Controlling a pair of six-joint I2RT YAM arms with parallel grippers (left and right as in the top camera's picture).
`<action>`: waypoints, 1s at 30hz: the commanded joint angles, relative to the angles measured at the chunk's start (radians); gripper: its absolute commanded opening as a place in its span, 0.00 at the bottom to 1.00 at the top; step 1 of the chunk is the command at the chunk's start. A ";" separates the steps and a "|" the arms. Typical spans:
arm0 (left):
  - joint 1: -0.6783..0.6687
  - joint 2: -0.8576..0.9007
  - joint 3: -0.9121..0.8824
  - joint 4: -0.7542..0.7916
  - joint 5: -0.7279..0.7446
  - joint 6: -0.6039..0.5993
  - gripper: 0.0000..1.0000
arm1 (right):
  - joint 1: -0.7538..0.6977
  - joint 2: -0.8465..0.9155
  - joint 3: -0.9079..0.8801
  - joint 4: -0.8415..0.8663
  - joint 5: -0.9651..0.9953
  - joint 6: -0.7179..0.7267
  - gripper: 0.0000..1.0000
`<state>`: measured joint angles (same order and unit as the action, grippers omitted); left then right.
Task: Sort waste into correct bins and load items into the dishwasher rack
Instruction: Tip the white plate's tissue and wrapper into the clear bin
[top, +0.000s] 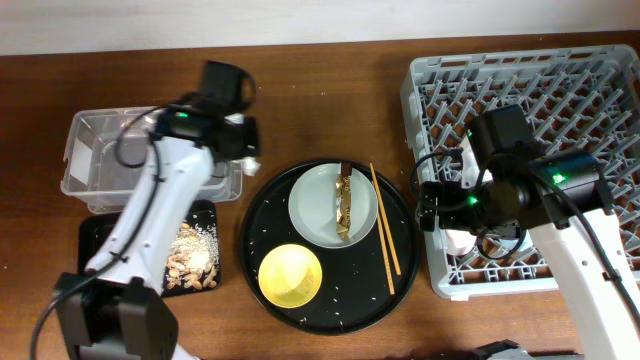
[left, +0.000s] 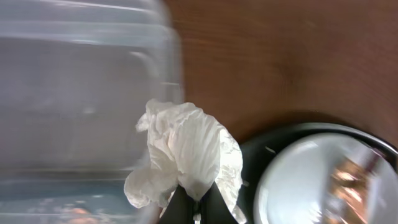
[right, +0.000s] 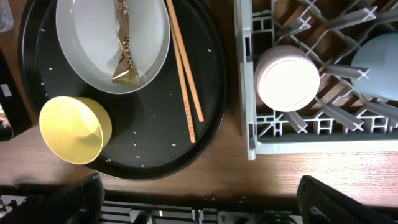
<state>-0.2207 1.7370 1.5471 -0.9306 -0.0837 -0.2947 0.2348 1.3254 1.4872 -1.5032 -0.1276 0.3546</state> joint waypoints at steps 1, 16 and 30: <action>0.164 -0.006 0.006 0.011 -0.010 0.024 0.00 | 0.007 0.000 0.003 0.007 0.009 -0.009 0.99; -0.240 0.069 -0.098 0.026 0.154 0.034 0.72 | 0.007 0.000 0.003 0.013 0.008 -0.009 0.99; -0.489 0.300 -0.105 0.219 0.025 -0.030 0.16 | 0.007 0.000 0.003 0.011 0.008 -0.009 0.98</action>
<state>-0.7197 2.0312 1.4311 -0.6914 -0.0010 -0.3210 0.2348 1.3254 1.4876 -1.4918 -0.1276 0.3546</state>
